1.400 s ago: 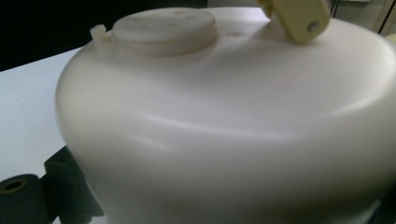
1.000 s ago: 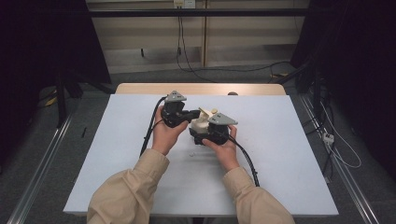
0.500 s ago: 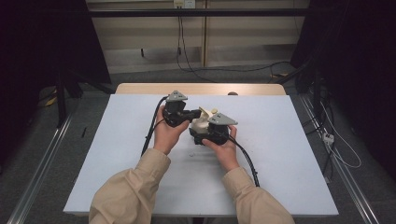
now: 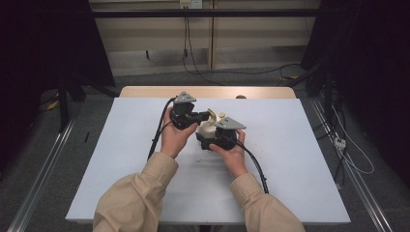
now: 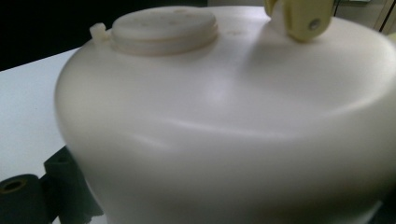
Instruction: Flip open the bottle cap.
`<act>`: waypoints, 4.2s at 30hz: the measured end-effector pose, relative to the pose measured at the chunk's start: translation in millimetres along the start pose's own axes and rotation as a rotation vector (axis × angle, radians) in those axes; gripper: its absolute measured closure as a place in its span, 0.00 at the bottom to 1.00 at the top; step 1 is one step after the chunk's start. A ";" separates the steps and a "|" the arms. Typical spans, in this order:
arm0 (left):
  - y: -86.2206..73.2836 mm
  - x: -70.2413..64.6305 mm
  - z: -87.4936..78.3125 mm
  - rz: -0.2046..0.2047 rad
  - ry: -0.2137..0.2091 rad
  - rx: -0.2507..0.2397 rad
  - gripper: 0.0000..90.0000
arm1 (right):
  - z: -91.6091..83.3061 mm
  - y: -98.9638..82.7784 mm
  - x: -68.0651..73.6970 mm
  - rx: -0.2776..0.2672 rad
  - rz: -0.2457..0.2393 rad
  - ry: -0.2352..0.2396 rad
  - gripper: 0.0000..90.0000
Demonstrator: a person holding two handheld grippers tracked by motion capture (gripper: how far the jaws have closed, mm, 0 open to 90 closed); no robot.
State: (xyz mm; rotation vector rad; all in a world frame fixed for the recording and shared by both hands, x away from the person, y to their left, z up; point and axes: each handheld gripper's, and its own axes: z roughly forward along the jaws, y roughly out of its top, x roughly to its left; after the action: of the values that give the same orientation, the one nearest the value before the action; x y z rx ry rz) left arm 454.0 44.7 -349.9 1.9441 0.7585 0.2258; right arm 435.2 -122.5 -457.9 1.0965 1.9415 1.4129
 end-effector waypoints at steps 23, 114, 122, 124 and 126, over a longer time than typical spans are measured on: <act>4.4 -1.7 2.9 0.011 0.007 -0.003 1.00 | 0.1 0.2 -0.2 0.001 -0.001 0.001 0.06; -34.8 8.8 -44.7 -0.018 0.044 -0.012 0.20 | -56.0 -5.3 -12.6 0.153 0.068 0.026 0.06; -55.6 12.8 -56.5 -0.021 0.039 0.002 0.17 | -81.3 -11.2 -15.4 0.148 0.030 0.037 0.06; -59.6 13.0 -59.8 -0.019 0.038 0.001 0.16 | -87.7 -13.4 -16.4 0.145 0.029 0.041 0.06; -63.6 13.1 -62.9 -0.017 0.037 0.000 0.15 | -95.0 -15.5 -17.3 0.143 0.019 0.038 0.06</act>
State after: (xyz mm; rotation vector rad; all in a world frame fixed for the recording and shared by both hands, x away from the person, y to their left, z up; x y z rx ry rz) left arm 409.2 118.8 -376.0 1.9380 0.7991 0.2525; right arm 366.6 -190.3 -441.4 1.1631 2.0915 1.3306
